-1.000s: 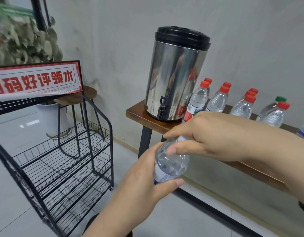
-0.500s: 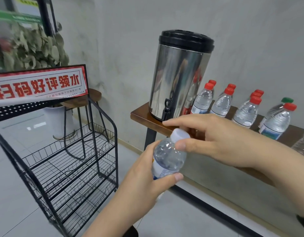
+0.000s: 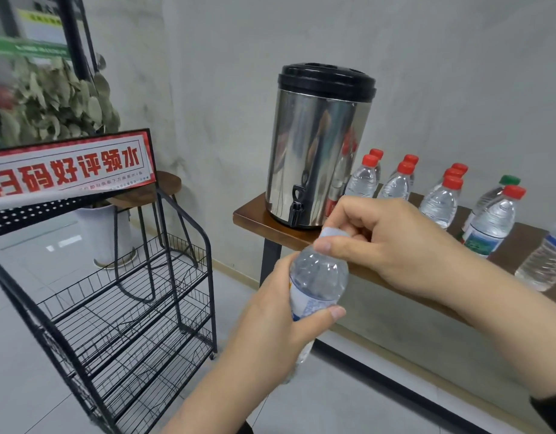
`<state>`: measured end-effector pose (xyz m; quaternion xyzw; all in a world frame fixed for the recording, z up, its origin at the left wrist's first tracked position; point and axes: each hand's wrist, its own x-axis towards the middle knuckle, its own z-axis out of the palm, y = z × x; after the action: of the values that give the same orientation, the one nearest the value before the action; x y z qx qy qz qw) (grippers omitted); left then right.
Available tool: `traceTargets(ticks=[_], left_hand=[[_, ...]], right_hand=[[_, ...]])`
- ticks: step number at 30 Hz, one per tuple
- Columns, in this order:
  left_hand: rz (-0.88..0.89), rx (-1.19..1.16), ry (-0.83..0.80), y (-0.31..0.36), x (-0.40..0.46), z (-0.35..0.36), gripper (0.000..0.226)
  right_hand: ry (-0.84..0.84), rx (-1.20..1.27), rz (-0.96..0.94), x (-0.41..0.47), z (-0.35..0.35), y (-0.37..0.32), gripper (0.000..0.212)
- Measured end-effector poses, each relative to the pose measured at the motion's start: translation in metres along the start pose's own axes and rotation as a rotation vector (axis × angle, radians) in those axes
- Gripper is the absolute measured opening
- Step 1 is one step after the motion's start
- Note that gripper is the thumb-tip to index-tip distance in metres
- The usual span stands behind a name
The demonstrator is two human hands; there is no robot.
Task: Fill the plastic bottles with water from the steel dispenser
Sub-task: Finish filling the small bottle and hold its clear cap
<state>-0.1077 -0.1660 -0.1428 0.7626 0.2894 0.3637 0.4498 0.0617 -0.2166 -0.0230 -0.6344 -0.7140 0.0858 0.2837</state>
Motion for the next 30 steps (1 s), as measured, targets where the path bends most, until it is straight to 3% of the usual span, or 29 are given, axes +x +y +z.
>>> traceTargets(ticks=[2, 7, 14, 19, 22, 26, 30], left_hand=[[0.017, 0.015, 0.017, 0.004, 0.003, 0.005, 0.055], [0.021, -0.061, -0.076, 0.013, 0.013, 0.008, 0.054], [0.051, -0.021, 0.082, 0.013, 0.026, 0.040, 0.059], [0.019, -0.070, 0.037, 0.021, 0.042, 0.069, 0.055], [-0.002, -0.124, 0.011, 0.030, 0.060, 0.087, 0.059], [-0.011, -0.177, -0.004, 0.043, 0.087, 0.111, 0.055], [0.030, -0.175, -0.017, 0.056, 0.114, 0.140, 0.056]], right_hand=[[0.070, -0.002, 0.008, -0.001, -0.001, 0.000, 0.046], [-0.035, 0.014, 0.021, -0.010, -0.021, 0.004, 0.032], [0.111, -0.046, 0.132, -0.016, -0.028, 0.010, 0.020], [0.168, -0.007, 0.201, -0.028, -0.036, 0.031, 0.023], [0.323, 0.050, 0.268, -0.044, -0.048, 0.056, 0.037], [0.636, 0.052, 0.404, -0.073, -0.079, 0.118, 0.019], [0.904, 0.006, 0.618, -0.104, -0.114, 0.203, 0.031]])
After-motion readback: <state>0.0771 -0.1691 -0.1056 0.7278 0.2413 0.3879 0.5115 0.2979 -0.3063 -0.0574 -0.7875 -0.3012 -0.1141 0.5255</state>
